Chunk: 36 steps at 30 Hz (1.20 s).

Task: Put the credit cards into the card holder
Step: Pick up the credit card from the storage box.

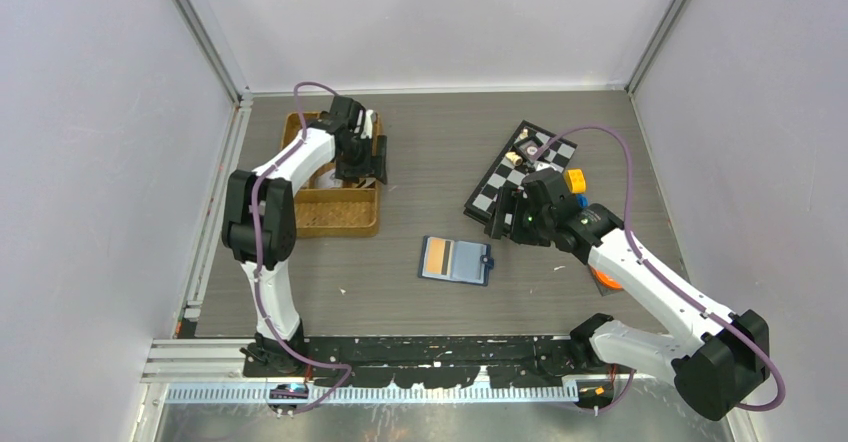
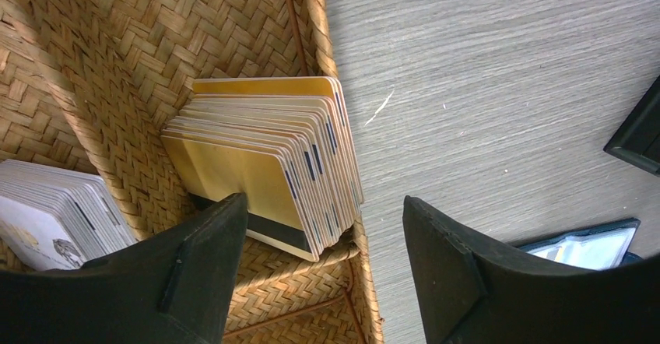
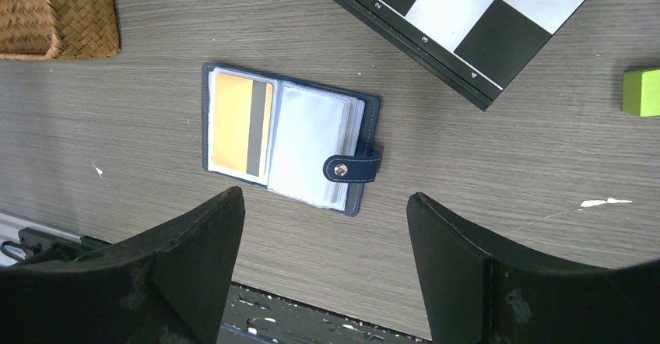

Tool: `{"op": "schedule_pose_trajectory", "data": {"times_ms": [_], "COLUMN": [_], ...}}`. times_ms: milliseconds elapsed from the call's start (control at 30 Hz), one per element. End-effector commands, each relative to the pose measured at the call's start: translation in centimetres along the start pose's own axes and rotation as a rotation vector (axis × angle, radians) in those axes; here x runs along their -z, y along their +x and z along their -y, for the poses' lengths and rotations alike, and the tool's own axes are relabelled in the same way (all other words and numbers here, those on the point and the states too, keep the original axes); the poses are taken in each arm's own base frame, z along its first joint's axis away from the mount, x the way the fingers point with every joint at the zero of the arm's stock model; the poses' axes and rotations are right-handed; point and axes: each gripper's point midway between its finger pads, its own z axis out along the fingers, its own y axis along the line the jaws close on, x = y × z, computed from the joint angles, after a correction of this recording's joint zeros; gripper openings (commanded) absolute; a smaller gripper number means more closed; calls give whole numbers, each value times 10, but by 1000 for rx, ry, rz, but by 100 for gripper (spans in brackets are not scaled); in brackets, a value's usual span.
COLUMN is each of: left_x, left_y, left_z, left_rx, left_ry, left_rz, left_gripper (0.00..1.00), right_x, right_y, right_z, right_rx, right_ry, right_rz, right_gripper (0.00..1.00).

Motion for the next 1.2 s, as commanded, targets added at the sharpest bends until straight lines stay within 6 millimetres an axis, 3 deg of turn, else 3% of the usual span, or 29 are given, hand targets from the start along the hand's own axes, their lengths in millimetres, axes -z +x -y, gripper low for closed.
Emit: {"op": "schedule_pose_trajectory", "data": {"times_ms": [0,733,1167], "left_x": [18,25,25], "left_y": [-14,-17,-15], "left_z": [18,16,12], "left_rx": [-7,-20,-20], "left_ry": [66,50,23], "left_rz": [63,79,69], "left_gripper": [72,59,38], "right_x": [3,1,0], "right_y": [-10,-6,-6], "right_z": [-7,-13,-14], "right_rx": [-27,-30,-31], "right_ry": [-34,-63,-64], "right_rz": [42,11,9], "right_gripper": [81,80,80]}}
